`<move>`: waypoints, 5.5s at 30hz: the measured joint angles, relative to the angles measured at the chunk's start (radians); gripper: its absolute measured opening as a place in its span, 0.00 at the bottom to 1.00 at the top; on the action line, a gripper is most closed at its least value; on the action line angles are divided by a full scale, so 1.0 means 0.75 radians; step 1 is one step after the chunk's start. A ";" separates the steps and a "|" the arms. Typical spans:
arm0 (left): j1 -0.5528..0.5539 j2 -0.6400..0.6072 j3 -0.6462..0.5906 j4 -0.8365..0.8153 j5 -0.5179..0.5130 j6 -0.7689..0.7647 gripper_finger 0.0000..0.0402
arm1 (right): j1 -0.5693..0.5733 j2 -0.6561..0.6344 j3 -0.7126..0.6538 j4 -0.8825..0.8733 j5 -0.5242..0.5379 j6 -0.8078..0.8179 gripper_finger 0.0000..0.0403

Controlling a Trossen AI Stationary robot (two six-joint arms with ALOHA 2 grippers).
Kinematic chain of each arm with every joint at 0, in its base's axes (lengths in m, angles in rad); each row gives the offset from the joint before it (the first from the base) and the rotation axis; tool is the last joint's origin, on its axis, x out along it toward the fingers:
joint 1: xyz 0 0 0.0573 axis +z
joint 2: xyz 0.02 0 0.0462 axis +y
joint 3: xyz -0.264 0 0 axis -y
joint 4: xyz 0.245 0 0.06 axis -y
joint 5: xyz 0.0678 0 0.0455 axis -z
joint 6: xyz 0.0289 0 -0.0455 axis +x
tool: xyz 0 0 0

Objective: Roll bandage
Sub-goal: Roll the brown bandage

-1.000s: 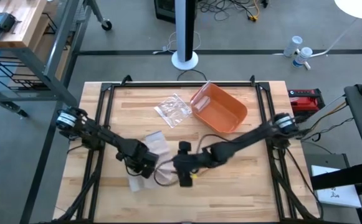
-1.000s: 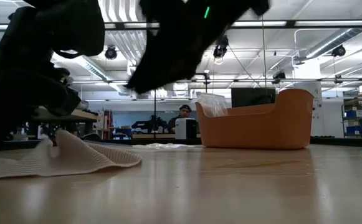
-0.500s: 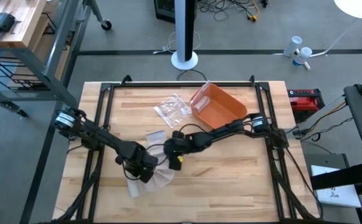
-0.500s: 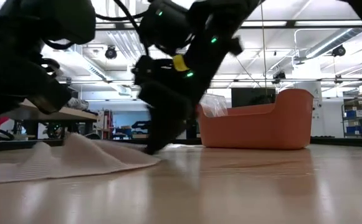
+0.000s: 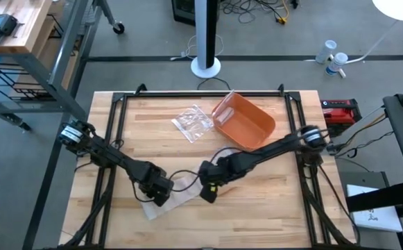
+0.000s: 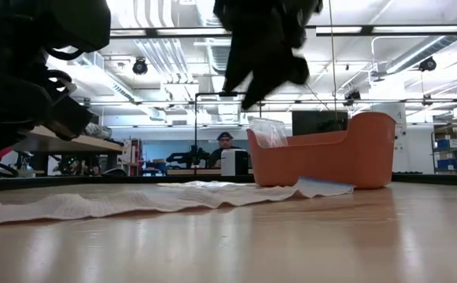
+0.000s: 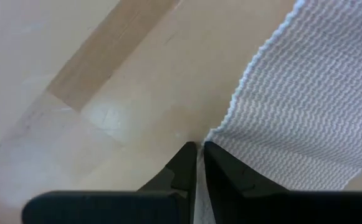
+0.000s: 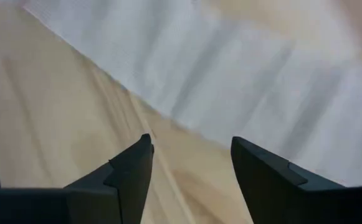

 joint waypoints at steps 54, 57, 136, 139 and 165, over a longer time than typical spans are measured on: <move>-0.123 -0.175 0.383 -0.295 -0.442 -0.158 0.55 | 0.261 -0.251 0.136 -0.275 0.056 0.129 0.54; -0.253 -0.182 0.344 -0.255 -0.441 -0.479 0.62 | 0.196 -0.271 0.137 -0.276 0.042 -0.066 0.59; 0.437 0.159 1.990 -1.043 -0.426 1.495 0.19 | -0.177 -0.358 1.021 -0.252 -0.106 -1.041 0.75; 0.450 0.167 1.936 -1.057 -0.415 1.625 0.19 | -0.210 -0.360 1.016 -0.283 -0.103 -0.997 0.76; 0.461 0.033 1.909 -1.077 -0.497 1.921 0.19 | -0.202 -0.105 0.940 -0.204 0.140 -0.635 0.73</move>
